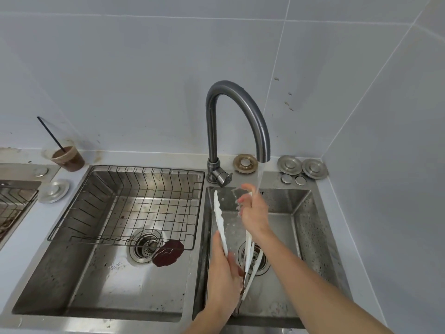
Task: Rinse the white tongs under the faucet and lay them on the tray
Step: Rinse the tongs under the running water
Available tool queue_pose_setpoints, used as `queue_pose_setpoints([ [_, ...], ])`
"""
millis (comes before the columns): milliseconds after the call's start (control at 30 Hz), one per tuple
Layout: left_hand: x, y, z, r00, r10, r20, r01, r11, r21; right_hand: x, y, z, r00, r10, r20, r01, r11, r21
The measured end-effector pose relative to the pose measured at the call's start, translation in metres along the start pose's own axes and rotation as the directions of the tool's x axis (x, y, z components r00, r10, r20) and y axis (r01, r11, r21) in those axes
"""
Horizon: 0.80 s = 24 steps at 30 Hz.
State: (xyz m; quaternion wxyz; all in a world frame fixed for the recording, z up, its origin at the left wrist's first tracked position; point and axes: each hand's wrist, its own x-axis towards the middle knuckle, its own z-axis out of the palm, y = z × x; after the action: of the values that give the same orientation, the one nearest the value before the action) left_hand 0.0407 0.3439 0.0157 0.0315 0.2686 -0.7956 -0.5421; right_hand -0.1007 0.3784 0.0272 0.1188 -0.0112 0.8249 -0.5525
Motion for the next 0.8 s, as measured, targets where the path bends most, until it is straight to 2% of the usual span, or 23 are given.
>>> queue_pose_setpoints([
  [67,0.002,-0.003,0.004,0.999,0.037,0.012,-0.037,0.997,-0.064,0.002,-0.003,-0.003,1.000,-0.010,0.014,0.010,0.999,-0.033],
  [167,0.005,-0.002,0.011,0.999,0.001,0.049,0.002,0.998,-0.057,0.006,-0.006,-0.003,0.999,0.012,-0.037,-0.014,0.997,-0.073],
  [300,0.024,0.005,0.022,0.997,-0.070,-0.031,0.067,0.994,-0.085,0.008,-0.005,-0.006,0.981,0.126,-0.147,-0.120,0.992,0.046],
  [433,0.050,0.014,0.028,0.997,-0.065,-0.031,0.065,0.998,0.026,-0.012,0.012,-0.020,0.989,0.135,-0.063,-0.123,0.978,0.171],
  [500,0.061,0.021,0.030,0.997,-0.073,-0.011,0.074,0.997,0.035,-0.029,0.024,-0.025,0.984,0.181,0.003,-0.179,0.973,0.142],
  [567,0.072,0.024,0.033,0.998,-0.063,0.020,0.061,0.996,0.072,-0.042,0.033,-0.031,0.976,0.218,-0.018,-0.215,0.970,0.110],
  [667,0.086,0.030,0.041,0.999,-0.002,0.054,-0.010,0.978,0.210,-0.051,0.037,-0.044,0.980,0.169,-0.105,-0.153,0.977,0.146],
  [800,0.096,0.048,0.054,0.993,0.079,0.091,-0.084,0.995,0.048,-0.057,0.034,-0.054,0.972,0.155,-0.175,-0.120,0.974,0.192],
])
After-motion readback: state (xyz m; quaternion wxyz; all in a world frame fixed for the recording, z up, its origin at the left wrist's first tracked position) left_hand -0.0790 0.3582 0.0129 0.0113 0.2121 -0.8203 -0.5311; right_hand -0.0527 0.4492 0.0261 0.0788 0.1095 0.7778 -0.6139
